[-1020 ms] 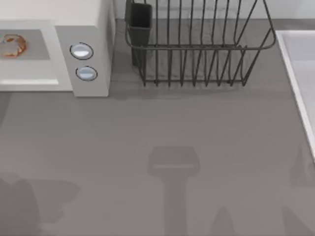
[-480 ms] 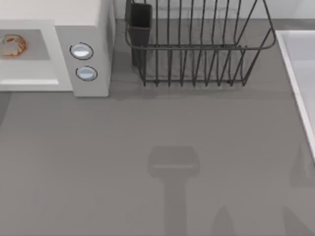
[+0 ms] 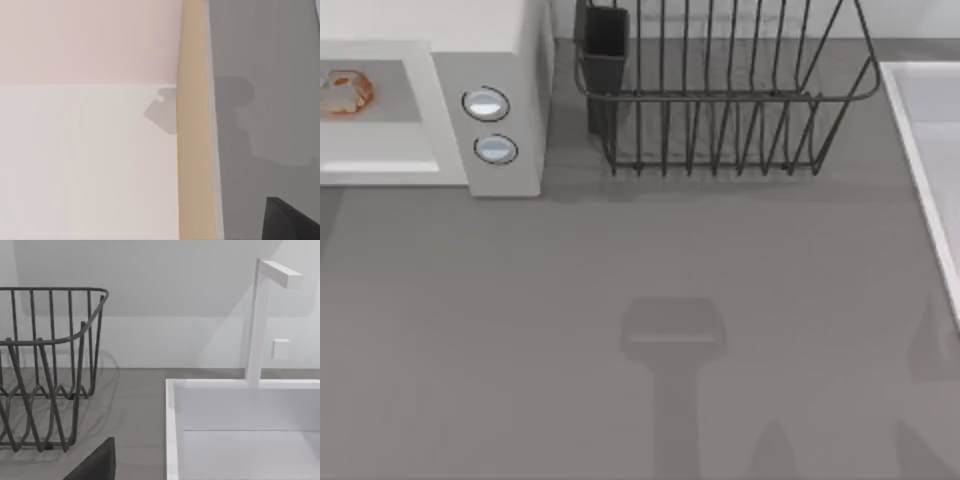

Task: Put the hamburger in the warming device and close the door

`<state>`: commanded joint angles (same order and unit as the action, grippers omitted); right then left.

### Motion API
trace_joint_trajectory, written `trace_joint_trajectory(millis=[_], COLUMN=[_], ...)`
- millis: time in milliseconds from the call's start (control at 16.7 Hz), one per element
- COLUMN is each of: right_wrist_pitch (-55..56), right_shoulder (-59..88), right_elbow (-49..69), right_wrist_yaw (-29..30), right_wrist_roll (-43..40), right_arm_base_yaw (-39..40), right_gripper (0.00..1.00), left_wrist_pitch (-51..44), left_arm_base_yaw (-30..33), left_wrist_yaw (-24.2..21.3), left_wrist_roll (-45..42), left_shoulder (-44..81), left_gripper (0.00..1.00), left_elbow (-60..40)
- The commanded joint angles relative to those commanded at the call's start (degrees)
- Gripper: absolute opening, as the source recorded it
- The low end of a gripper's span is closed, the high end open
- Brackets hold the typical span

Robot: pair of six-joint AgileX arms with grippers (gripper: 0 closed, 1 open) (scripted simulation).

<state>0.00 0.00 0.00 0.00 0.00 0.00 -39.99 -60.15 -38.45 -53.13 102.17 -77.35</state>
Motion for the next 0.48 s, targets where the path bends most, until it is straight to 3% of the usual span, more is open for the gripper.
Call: trace_joint_trajectory(millis=[480], right_wrist_pitch=[0.0], right_shoulder=[0.0], right_elbow=[0.0], right_wrist_yaw=[0.0], right_wrist_roll=[0.0], right_arm_base_yaw=[0.0], right_gripper=[1.0], left_wrist_pitch=[16.5], left_arm_base_yaw=[-0.3], left_wrist_yaw=[-0.2], left_wrist_roll=[-0.2], left_shoulder=[5.3], left_gripper=[0.0], left_elbow=[11.4])
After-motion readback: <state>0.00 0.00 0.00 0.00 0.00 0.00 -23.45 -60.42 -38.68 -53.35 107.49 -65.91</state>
